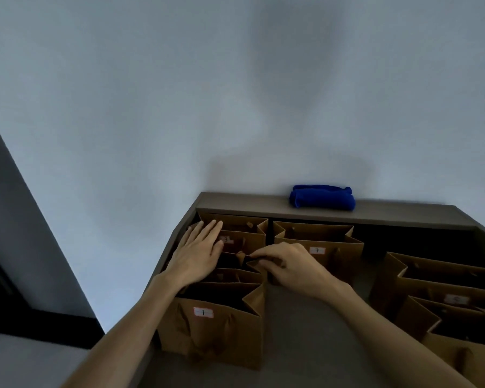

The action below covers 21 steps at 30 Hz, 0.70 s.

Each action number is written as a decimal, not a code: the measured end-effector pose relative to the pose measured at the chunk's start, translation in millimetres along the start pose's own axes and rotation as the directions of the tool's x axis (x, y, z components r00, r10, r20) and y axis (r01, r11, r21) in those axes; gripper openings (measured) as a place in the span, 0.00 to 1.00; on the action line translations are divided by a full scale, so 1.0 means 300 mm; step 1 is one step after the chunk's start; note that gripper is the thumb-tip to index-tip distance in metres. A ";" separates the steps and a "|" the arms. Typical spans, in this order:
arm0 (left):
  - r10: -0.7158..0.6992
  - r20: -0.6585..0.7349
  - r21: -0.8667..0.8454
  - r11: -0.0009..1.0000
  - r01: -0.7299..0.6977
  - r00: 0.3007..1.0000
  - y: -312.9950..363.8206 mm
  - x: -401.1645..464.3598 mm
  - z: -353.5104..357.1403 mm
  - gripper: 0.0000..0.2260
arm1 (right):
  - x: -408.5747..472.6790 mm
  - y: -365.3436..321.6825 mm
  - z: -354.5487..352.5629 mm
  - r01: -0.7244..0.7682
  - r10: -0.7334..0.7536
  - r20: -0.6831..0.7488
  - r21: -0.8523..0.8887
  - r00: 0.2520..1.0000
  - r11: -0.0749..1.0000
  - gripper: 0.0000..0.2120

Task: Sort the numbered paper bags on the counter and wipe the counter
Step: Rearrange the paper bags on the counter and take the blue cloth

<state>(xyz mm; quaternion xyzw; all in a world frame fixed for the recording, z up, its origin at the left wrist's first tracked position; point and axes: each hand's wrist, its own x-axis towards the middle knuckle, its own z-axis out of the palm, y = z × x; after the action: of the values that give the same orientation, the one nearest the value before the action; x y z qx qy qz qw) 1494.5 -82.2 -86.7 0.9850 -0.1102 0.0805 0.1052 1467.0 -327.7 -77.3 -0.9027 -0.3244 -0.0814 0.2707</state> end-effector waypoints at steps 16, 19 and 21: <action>-0.033 -0.057 -0.063 0.998 0.029 0.998 0.018 -0.016 -0.004 0.23 | 0.349 0.106 -0.005 -0.187 0.189 -0.023 -0.301 0.982 0.935 0.10; -0.034 -0.057 -0.061 0.998 0.030 0.998 0.014 -0.010 0.002 0.23 | 0.359 0.106 -0.001 -0.198 0.208 0.002 -0.292 0.978 0.936 0.10; -0.033 -0.062 -0.053 0.998 0.029 0.998 0.013 -0.004 0.006 0.23 | 0.344 0.102 0.000 -0.188 0.204 0.032 -0.266 0.979 0.946 0.11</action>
<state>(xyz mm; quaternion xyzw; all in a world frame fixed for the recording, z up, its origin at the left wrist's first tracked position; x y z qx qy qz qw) 1492.7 -86.1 -87.9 0.9805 -0.0936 0.1069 0.1354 1566.6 -291.5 -57.4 -0.9602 -0.2275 -0.0693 0.1464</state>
